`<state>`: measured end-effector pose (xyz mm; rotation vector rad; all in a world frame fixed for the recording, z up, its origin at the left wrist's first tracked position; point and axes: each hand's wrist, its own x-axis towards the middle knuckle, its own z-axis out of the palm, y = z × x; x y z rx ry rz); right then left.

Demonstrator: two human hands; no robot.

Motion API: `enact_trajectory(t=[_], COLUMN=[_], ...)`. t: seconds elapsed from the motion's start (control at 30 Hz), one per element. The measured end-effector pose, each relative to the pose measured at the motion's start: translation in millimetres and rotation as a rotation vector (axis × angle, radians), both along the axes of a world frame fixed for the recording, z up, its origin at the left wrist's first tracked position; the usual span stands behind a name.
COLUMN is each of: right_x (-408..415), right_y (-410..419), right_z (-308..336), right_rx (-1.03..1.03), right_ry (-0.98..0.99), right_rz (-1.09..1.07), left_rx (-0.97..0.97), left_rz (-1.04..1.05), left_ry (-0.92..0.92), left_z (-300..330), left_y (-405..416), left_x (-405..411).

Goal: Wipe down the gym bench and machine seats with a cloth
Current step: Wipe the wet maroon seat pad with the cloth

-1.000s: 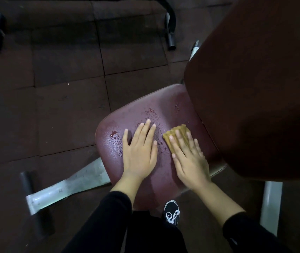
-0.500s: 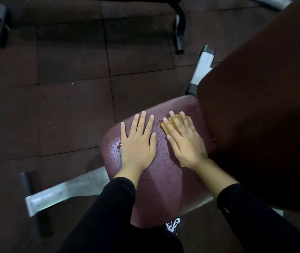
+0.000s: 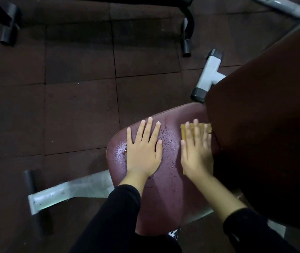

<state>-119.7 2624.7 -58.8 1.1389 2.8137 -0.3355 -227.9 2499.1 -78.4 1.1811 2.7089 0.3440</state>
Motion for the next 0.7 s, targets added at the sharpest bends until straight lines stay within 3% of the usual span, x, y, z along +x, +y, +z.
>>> enact_trajectory(t=[0.23,0.4,0.5,0.7], right_x=[-60,-57,-31,-47], right_y=[23,64,39,2], right_z=[1,-2,-3,1], right_rx=[-0.043,-0.104,-0.029,0.004], right_ry=[-0.007,0.076,0.053,-0.027], right_rz=[0.316,0.074,-0.053,0.117], left_rx=[0.002,-0.004,-0.002,-0.009], left_rz=[-0.009,-0.008,-0.003,0.0], left_ry=[-0.002,0.0,0.0,-0.004], left_z=[-1,1,1,-1], left_y=[-1,-1,-1,-1], left_x=[-1,-1,-1,-1])
